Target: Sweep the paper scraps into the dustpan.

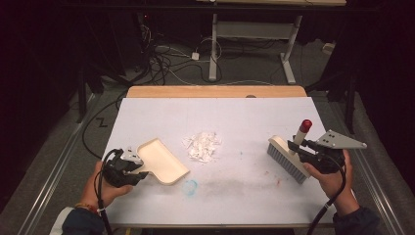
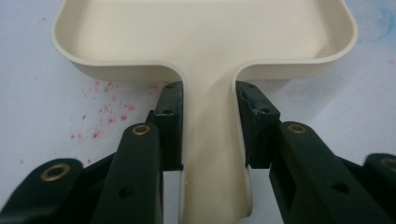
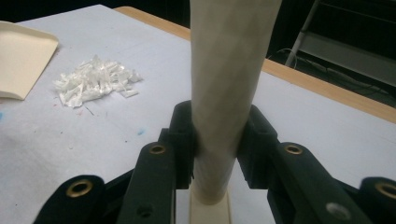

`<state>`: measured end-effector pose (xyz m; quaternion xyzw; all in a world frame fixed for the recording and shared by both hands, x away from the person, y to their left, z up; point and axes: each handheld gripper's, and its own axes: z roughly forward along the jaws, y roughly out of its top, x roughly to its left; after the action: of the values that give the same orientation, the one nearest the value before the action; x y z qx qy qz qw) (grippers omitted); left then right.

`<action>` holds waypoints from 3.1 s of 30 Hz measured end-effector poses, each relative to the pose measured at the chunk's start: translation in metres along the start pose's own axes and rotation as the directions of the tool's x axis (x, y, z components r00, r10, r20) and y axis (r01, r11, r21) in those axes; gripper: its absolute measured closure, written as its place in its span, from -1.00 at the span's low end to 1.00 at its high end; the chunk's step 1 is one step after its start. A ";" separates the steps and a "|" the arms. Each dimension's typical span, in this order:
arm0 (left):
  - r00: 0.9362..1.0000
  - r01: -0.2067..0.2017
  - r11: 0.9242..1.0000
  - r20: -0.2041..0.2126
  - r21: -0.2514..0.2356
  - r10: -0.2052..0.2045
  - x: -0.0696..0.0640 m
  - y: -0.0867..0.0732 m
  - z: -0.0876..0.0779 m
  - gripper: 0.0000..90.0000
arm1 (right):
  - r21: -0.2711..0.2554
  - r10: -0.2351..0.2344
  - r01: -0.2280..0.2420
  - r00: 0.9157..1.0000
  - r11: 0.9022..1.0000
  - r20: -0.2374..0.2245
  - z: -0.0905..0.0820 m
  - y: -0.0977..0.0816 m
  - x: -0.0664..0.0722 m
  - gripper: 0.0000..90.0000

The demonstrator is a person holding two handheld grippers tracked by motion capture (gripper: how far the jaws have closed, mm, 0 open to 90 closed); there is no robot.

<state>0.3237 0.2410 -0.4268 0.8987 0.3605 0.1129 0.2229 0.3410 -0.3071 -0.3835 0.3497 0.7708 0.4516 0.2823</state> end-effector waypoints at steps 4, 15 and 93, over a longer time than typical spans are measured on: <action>1.000 -0.026 1.000 0.002 0.000 0.026 -0.003 0.000 0.000 0.41 | 0.004 0.008 -0.008 1.000 1.000 0.000 0.004 0.001 0.000 0.57; 0.999 -0.046 0.999 0.012 0.014 0.045 -0.005 0.002 0.001 0.41 | -0.003 -0.004 0.004 1.000 1.000 -0.001 0.031 0.018 0.004 0.57; 0.994 -0.095 0.992 0.055 0.086 0.090 -0.005 0.033 0.039 0.40 | -0.146 -0.103 0.056 0.935 0.988 -0.339 0.192 0.104 0.194 0.57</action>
<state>0.3535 0.2039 -0.4453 0.9261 0.3171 0.0839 0.1864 0.3989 -0.0214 -0.3968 0.2137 0.7899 0.5447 0.1837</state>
